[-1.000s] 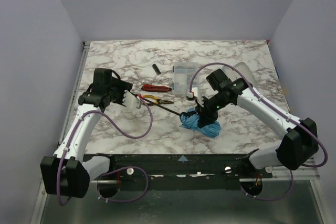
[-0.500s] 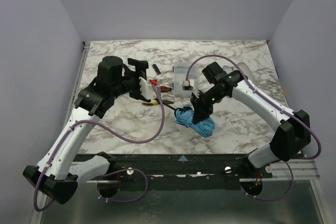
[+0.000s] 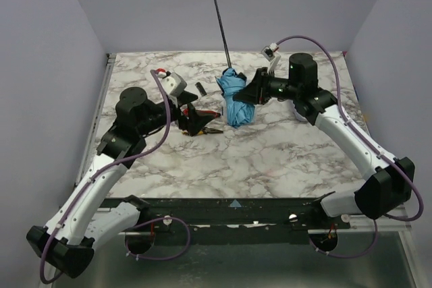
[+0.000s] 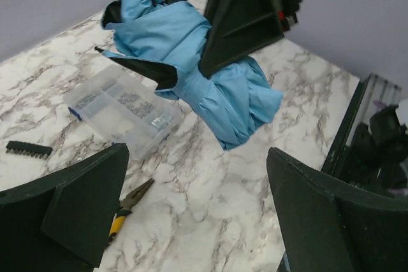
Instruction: Open the umbrella
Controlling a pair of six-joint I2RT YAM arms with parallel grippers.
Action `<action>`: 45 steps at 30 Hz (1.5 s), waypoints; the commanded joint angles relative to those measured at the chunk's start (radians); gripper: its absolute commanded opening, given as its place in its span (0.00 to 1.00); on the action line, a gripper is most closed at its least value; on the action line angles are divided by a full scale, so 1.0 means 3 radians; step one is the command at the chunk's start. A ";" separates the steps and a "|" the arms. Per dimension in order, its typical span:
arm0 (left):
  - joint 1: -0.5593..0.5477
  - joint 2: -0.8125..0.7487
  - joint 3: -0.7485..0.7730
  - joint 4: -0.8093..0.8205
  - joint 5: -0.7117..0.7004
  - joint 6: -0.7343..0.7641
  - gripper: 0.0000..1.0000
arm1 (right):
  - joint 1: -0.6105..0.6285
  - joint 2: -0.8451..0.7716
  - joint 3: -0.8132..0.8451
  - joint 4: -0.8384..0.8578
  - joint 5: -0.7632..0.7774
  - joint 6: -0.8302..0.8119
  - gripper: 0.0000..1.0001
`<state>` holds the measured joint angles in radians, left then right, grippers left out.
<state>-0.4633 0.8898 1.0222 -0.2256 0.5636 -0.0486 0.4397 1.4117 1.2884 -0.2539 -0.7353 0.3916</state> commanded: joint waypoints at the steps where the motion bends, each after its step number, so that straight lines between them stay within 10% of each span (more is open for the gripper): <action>1: -0.0107 0.0233 0.0006 0.0675 -0.0402 -0.1350 0.92 | 0.0033 -0.0251 -0.0174 0.0821 0.0463 0.0607 0.00; 17: -0.0479 0.1111 0.0233 0.0891 -0.0625 -0.1908 0.96 | 0.0293 -0.0257 0.0151 0.0734 0.0434 0.0379 0.01; 22: -0.0478 0.1048 0.0111 0.1008 -0.0441 -0.1839 0.49 | 0.0284 -0.0269 0.0160 0.0724 0.0477 0.0390 0.18; 27: -0.0413 0.0849 -0.0068 0.1245 0.0038 -0.1668 0.07 | 0.0288 -0.0321 0.0202 0.0669 0.0504 0.0346 0.56; 32: -0.0222 0.0744 -0.0135 0.1466 0.0757 -0.1768 0.00 | 0.0259 -0.0290 0.0529 0.0473 0.0366 0.0199 0.93; 45: 0.0021 0.1017 -0.0078 0.2831 0.2042 -0.3109 0.00 | 0.0263 -0.0258 0.0420 0.0687 -0.0767 0.0339 0.97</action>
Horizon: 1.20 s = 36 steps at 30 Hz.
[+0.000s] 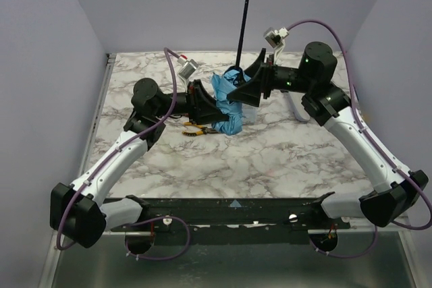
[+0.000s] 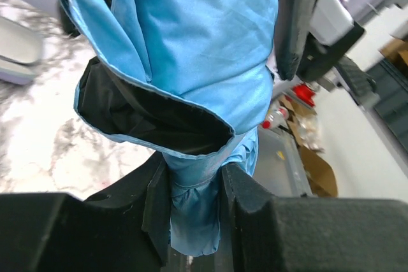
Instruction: Open the umbrella
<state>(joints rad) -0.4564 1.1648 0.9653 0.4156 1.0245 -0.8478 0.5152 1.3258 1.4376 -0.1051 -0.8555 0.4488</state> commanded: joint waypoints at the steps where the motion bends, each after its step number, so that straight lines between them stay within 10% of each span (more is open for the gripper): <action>1: -0.0002 0.0120 0.0125 0.0687 0.0500 -0.0460 0.00 | 0.0011 0.0040 -0.0079 0.0248 -0.0375 0.0205 0.97; 7: 0.0039 0.0035 0.0235 0.0020 0.0214 0.0025 0.00 | 0.0016 0.0010 -0.0019 0.0002 -0.0168 0.0040 0.97; 12: 0.0102 0.0205 0.0224 0.0872 0.0592 -0.0764 0.00 | 0.0016 -0.0032 -0.0104 0.0011 -0.0175 0.0071 0.98; 18: -0.0017 0.0190 0.0390 0.0384 0.0580 -0.0392 0.00 | 0.0051 0.0016 -0.0211 0.0324 -0.0283 0.0294 0.97; 23: -0.0013 0.0125 0.0658 -0.0684 0.0365 0.0459 0.00 | 0.0072 0.0084 -0.0138 0.0391 -0.0365 0.0245 0.33; 25: 0.0019 0.0111 0.0759 -0.1039 0.0234 0.0728 0.17 | 0.0068 0.0079 -0.0102 0.0267 -0.0150 0.0240 0.01; 32: 0.0160 -0.0359 0.0817 -0.1884 -0.1684 0.2172 0.96 | 0.0066 0.0032 -0.0097 -0.0181 0.1380 0.0452 0.00; 36: -0.0184 -0.0502 0.0739 -0.1887 -0.2394 0.3076 0.98 | 0.0062 0.0104 -0.0116 -0.0233 0.1651 0.0776 0.00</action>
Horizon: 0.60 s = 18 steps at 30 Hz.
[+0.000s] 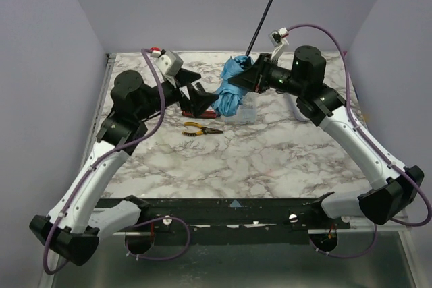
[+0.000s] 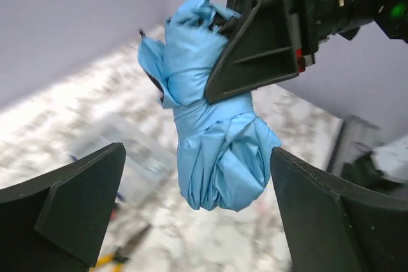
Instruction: Open the umbrella
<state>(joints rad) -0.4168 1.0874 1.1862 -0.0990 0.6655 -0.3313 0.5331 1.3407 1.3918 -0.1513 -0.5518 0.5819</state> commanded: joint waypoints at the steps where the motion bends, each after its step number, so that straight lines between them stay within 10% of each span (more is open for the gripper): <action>1: -0.0428 -0.0245 -0.0012 -0.0187 -0.1291 0.1528 0.98 | 0.0002 0.0084 0.0046 -0.0085 0.0660 0.0444 0.00; 18: -0.1484 0.0495 0.0241 -0.0490 -0.2770 0.2864 0.98 | 0.0018 0.0330 0.0240 -0.0282 0.0745 0.1372 0.02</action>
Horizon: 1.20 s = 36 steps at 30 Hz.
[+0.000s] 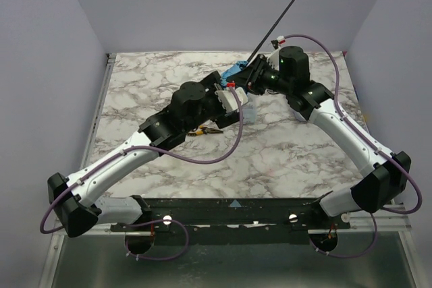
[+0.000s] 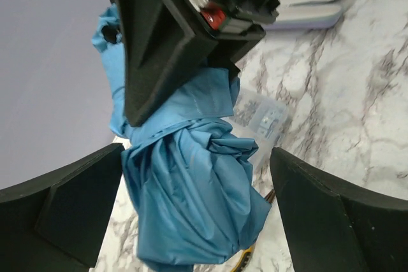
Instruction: Open the umbrella
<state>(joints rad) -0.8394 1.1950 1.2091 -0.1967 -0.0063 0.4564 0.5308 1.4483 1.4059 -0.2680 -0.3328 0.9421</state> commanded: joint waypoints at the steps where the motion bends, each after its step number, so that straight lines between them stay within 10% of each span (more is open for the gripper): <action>1: -0.0076 0.0190 0.0189 -0.0215 -0.0557 0.0241 0.94 | 0.0031 -0.0036 0.0193 0.0097 0.0015 0.0165 0.03; 8: -0.0060 0.0475 0.0455 -0.0540 -0.0646 0.0030 0.28 | 0.0031 -0.0100 0.0107 0.0182 -0.0104 0.0018 0.08; 12: -0.0010 0.0454 0.0565 -0.0595 -0.0463 -0.0339 0.00 | 0.0031 -0.0139 0.0103 0.0232 -0.0087 -0.0237 0.56; 17: 0.0367 0.0376 0.0833 -0.0739 0.0260 -0.1242 0.00 | 0.0006 -0.0312 0.0120 0.0229 -0.0201 -0.1025 0.99; 27: 0.1233 -0.0034 0.0360 0.0613 0.2008 -0.3026 0.00 | -0.0016 -0.0849 -0.0171 0.0107 -0.1086 -0.1973 0.99; 36: 0.1438 0.0038 -0.0074 0.2657 0.3348 -0.4940 0.00 | -0.0016 -0.0575 -0.0157 0.1131 -0.1820 -0.1579 1.00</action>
<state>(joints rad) -0.4114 1.2030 1.2079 0.1513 0.7212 -0.6765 0.5282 1.2175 1.3209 -0.1028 -0.7235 0.4290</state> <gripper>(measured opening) 0.271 0.994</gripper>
